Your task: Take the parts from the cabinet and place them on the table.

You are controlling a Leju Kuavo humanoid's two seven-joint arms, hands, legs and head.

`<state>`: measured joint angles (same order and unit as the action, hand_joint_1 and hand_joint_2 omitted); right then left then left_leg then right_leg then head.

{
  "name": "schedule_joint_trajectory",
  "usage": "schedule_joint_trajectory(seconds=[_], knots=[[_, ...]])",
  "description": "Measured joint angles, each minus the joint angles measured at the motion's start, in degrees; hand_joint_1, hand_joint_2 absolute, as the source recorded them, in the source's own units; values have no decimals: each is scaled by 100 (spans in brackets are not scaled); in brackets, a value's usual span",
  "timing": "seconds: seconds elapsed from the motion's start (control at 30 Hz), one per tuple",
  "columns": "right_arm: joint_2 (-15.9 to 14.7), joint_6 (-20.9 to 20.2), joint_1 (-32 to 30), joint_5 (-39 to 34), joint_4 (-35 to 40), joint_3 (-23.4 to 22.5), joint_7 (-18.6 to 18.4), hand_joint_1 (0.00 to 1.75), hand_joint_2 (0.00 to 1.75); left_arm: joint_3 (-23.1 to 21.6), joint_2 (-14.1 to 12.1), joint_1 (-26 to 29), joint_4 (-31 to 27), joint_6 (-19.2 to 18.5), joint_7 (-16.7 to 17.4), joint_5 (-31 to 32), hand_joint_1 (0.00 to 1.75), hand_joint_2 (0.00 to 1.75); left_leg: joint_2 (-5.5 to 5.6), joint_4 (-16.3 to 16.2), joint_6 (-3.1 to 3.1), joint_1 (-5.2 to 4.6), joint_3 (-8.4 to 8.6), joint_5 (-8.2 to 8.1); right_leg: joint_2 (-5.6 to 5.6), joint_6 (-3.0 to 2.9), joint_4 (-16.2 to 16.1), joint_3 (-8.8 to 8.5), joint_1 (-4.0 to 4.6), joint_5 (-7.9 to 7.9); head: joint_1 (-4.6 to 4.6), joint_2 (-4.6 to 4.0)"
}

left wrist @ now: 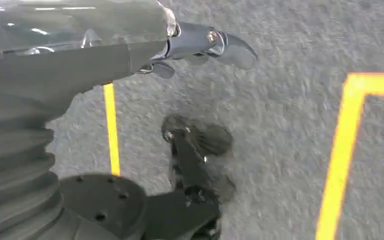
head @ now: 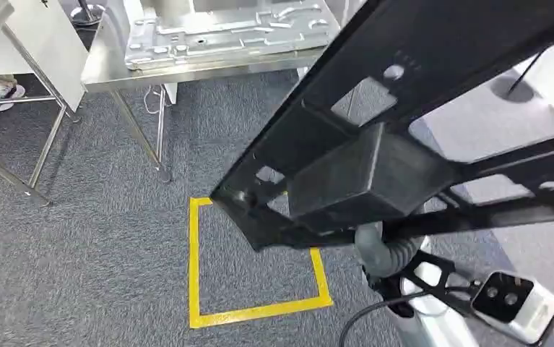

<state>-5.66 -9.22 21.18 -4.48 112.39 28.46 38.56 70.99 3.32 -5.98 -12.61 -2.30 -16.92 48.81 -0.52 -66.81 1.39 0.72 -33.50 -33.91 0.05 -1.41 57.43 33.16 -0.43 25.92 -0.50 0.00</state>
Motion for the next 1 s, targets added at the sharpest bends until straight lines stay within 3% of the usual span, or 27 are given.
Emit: schedule_joint_trajectory(seconds=[0.07, 0.1, 0.13, 0.2, 0.23, 0.27, 0.3, 0.37, 0.4, 0.43, 0.47, 0.57, 0.6, 0.63, 0.7, 0.73, 0.77, 0.8, 0.83, 0.87, 0.9, 0.93, 0.97, 1.0], knots=[[11, -2, -38, 0, 0, 0, 0, 175, 175, 0, 2, 27, 0, 0, 0, -2, 0, 175, 1, -874, 14, -1, -579, -212, 35, -18, 1, -61, 25, 75, 7, 0], [13, -6, -51, 11, 0, 2, -2, 175, 175, 0, 0, 41, 0, 0, 0, -2, 0, 175, 2, -969, 8, -1, -712, -134, 57, -17, 1, -101, 33, 108, 4, 0], [17, -18, -65, 20, 0, 2, -7, 175, 175, 0, 0, 54, 0, 0, -2, -2, 0, 175, 4, -784, -15, -5, -722, 123, 79, -16, 1, -171, 44, 158, 6, 0], [44, -31, -65, 46, 7, 2, -7, 175, 175, 0, -2, 60, 0, 0, -11, -2, 0, 175, 13, 255, -104, -22, -384, 904, 95, -7, 0, -356, 72, 287, 2, 0], [59, -33, -70, 59, 11, 2, -7, 175, 175, 0, -11, 66, 0, 2, -13, -2, 0, 175, 33, 665, -169, -56, -266, 1093, 95, -2, -15, -389, 54, 342, 0, 0], [72, -35, -64, 78, 13, 2, -7, 175, 175, 0, -29, 58, 2, 0, -13, -2, 0, 175, 40, 711, -199, -80, -196, 939, 97, 37, -6, -399, 97, 388, -42, 0], [81, -35, -70, 98, 28, 4, -9, 175, 175, -2, -24, 37, 2, -2, -13, -2, 0, 175, 38, 833, -204, -93, -130, 874, 126, 78, -20, -388, 67, 402, -28, 2], [101, -33, -75, 101, 39, 4, -33, 175, 175, 0, -26, 57, 2, -2, -15, -4, 0, 175, 41, 943, -280, -104, -93, 841, 117, 165, 3, -440, 59, 325, -41, 2], [105, -31, -73, 103, 55, 2, -37, 175, 175, 0, -26, 54, 2, -2, -15, -4, 0, 175, 66, 976, -308, -73, 25, 832, 114, 195, 39, -477, 60, 345, -46, 0], [109, -28, -76, 107, 66, 2, -51, 175, 175, 0, -26, 63, 2, -2, -20, -4, 0, 175, 61, 1032, -334, -57, 117, 805, 88, 203, 216, -412, 43, 364, -48, 0], [114, -28, -62, 109, 81, 2, -50, 175, 175, 0, -29, 57, 2, -2, -22, -4, 0, 175, 57, 1047, -365, -53, 195, 761, 70, 254, 525, -232, 41, 420, -100, 0], [116, -35, -100, 116, 96, -2, -74, 175, 175, 0, -29, 54, 2, -2, -28, -4, 0, 175, 59, 1044, -364, -47, 370, 589, 64, 344, 1662, 653, -26, 865, -92, 0], [116, -41, -120, 116, 96, -2, -77, 175, 175, 0, -29, 62, 2, -2, -28, -4, 0, 175, 59, 1044, -347, -40, 452, 527, 56, 367, 1777, 830, -42, 919, -94, 2], [116, -46, -135, 116, 96, -4, -79, 175, 175, 0, -29, 72, 2, -2, -26, -4, 0, 175, 63, 1043, -327, -25, 547, 456, 46, 391, 1663, 892, -54, 864, -98, 0], [116, -35, -145, 149, 96, -13, -79, 175, 175, 0, -22, 75, 2, -2, -26, -4, 0, 175, 68, 1043, -282, 7, 787, 291, 14, 398, 915, 753, -65, 408, -101, 0], [116, -20, -152, 177, 96, -26, -90, 175, 175, 0, -20, 70, 2, -2, -26, -4, 0, 175, 66, 1046, -250, 18, 917, 185, -19, 369, 393, 641, -73, -65, -101, 0], [116, 9, -186, 208, 83, -48, -94, 175, 175, 0, -20, 75, 2, 4, -24, -6, 0, 175, 58, 1036, -209, 7, 994, 95, -83, 332, 180, 660, -65, -604, -118, 0], [116, 33, -211, 210, 70, -63, -88, 175, 175, 0, -20, 54, 2, 11, -15, -9, 0, 175, 75, 1074, -177, 0, 976, 69, -82, 280, 173, 651, -11, -401, -107, 0], [120, 68, -239, 219, 72, -90, -94, 175, 175, 0, -24, 43, 2, 20, -13, -11, 0, 175, 49, 1131, -126, -9, 986, 36, -57, 220, 186, 652, -20, -470, -94, 0], [131, 103, -246, 223, 74, -114, -90, 175, 175, 0, -26, 47, 2, 24, -13, -13, 0, 175, 34, 1086, -100, -7, 1044, 70, -30, 185, 164, 637, -18, -423, -92, 0], [155, 138, -247, 230, 74, -142, -90, 175, 175, 0, -26, 43, 2, 24, -11, -22, 0, 175, 35, 975, -67, -7, 996, 166, -15, 142, 158, 596, -21, -389, -92, 0], [177, 140, -265, 245, 74, -166, -90, 175, 175, 0, -29, 31, 2, 26, -9, -24, 0, 175, 39, 672, -44, 5, 833, 252, -8, 106, 105, 515, -46, -356, -81, 2], [190, 144, -272, 273, 72, -188, -92, 175, 175, 0, -24, 21, 2, 28, -11, -26, 0, 175, 42, 207, -25, 7, 564, 372, -7, 71, 76, 435, -43, -310, -72, 0], [206, 144, -271, 289, 63, -192, -105, 175, 175, 0, -22, 18, 2, 28, -4, -22, 0, 175, 42, -182, -10, 11, 291, 323, -8, 51, 63, 384, -40, -276, -63, 0]])
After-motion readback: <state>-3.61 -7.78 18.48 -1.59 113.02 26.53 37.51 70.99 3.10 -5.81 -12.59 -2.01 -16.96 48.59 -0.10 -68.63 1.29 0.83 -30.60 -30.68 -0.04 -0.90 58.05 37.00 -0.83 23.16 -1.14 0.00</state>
